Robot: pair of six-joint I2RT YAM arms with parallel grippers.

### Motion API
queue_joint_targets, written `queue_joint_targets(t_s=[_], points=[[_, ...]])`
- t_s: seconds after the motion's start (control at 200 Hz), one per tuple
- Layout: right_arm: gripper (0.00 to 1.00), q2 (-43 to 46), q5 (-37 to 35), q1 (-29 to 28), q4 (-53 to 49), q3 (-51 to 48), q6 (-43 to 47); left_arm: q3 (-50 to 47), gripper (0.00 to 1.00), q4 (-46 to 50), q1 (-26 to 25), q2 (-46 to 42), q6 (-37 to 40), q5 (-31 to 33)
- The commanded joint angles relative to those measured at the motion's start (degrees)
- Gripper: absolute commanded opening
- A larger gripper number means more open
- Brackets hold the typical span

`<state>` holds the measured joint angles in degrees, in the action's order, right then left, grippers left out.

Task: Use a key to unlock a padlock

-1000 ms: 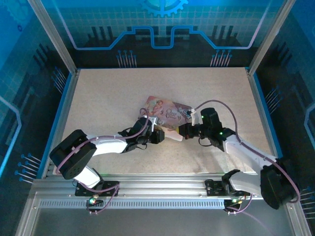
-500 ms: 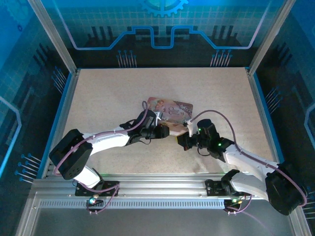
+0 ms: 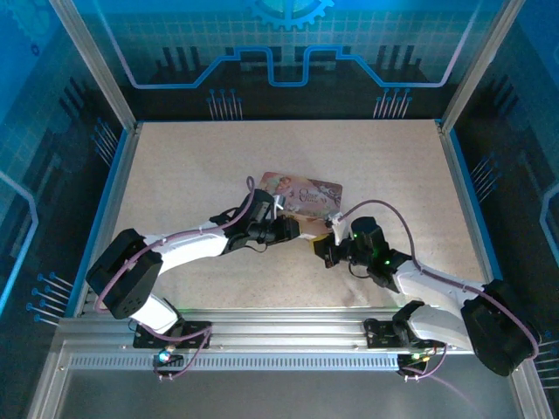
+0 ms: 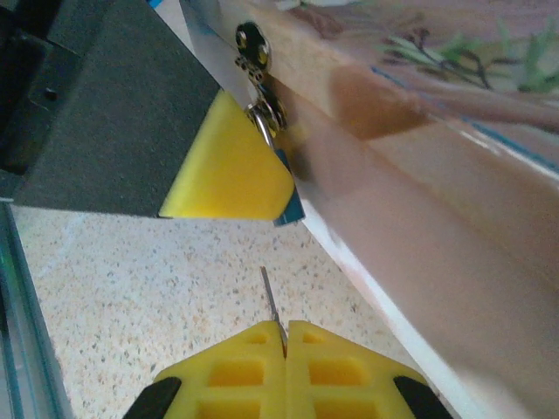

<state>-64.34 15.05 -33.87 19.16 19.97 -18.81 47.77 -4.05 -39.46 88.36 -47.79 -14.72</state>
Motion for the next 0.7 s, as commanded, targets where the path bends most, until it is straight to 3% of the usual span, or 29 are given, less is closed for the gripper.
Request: queue_joint_targets(t_s=[0.0, 0.695], points=[[0.0, -1.91, 0.33, -0.42, 5.16, 0.02, 1.51, 2.79, 0.28, -1.74, 0.6, -2.13, -1.82, -2.74], [0.0, -10.34, 0.22, 1.55, 17.12, 0.34, -1.48, 3.04, 0.26, -2.14, 2.51, -2.68, -3.89, -3.82]])
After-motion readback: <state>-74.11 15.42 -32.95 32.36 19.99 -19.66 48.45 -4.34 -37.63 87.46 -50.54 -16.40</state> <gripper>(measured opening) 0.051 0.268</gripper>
